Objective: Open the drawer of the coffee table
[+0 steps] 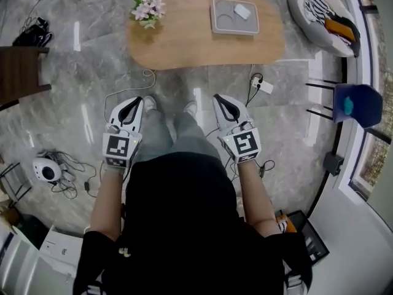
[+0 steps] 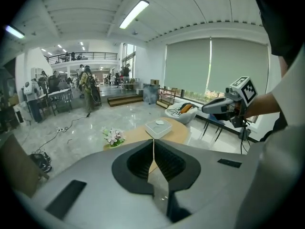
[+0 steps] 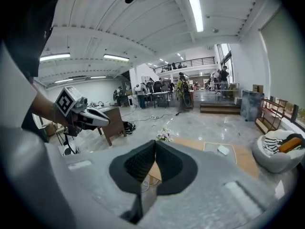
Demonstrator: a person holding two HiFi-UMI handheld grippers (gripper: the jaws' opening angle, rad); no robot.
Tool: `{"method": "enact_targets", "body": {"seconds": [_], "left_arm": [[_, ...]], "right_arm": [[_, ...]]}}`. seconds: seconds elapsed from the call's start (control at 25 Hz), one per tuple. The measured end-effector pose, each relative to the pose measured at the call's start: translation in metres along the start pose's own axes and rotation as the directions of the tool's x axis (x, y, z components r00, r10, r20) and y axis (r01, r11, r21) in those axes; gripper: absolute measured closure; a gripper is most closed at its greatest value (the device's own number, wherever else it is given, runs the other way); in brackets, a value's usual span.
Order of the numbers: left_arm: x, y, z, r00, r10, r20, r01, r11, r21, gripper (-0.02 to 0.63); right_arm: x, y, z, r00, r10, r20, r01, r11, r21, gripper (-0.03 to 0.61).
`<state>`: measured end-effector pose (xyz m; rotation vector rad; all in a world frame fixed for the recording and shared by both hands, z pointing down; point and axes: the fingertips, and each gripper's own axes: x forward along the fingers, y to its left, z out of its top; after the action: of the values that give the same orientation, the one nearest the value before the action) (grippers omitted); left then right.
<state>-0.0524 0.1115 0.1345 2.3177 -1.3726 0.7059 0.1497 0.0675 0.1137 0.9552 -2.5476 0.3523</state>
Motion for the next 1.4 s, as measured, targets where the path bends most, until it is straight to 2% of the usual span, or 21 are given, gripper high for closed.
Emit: {"method": "enact_targets", "body": {"seconds": [0.28, 0.6, 0.8, 1.12, 1.4], "left_arm": [[0.029, 0.038, -0.046, 0.998, -0.03, -0.048, 0.029, 1.0, -0.009, 0.598], [0.081, 0.085, -0.105, 0.993, -0.061, -0.099, 0.053, 0.995, -0.084, 0.598], [0.116, 0.093, -0.137, 0.991, -0.091, -0.096, 0.085, 0.994, -0.068, 0.594], [0.173, 0.105, -0.211, 0.982, -0.116, -0.149, 0.112, 0.993, -0.035, 0.526], [0.225, 0.121, -0.267, 0.982, -0.097, -0.162, 0.093, 0.995, -0.032, 0.509]], "right_arm": [[0.05, -0.003, -0.019, 0.997, -0.047, -0.063, 0.046, 0.999, -0.016, 0.578], [0.116, -0.006, -0.049, 0.99, -0.074, -0.123, 0.078, 0.997, 0.025, 0.578], [0.144, -0.011, -0.079, 0.984, -0.069, -0.164, 0.078, 0.996, 0.047, 0.578], [0.189, -0.028, -0.136, 0.977, -0.069, -0.202, 0.08, 0.996, 0.048, 0.578], [0.22, -0.04, -0.18, 0.978, -0.075, -0.195, 0.089, 0.994, 0.066, 0.578]]}}
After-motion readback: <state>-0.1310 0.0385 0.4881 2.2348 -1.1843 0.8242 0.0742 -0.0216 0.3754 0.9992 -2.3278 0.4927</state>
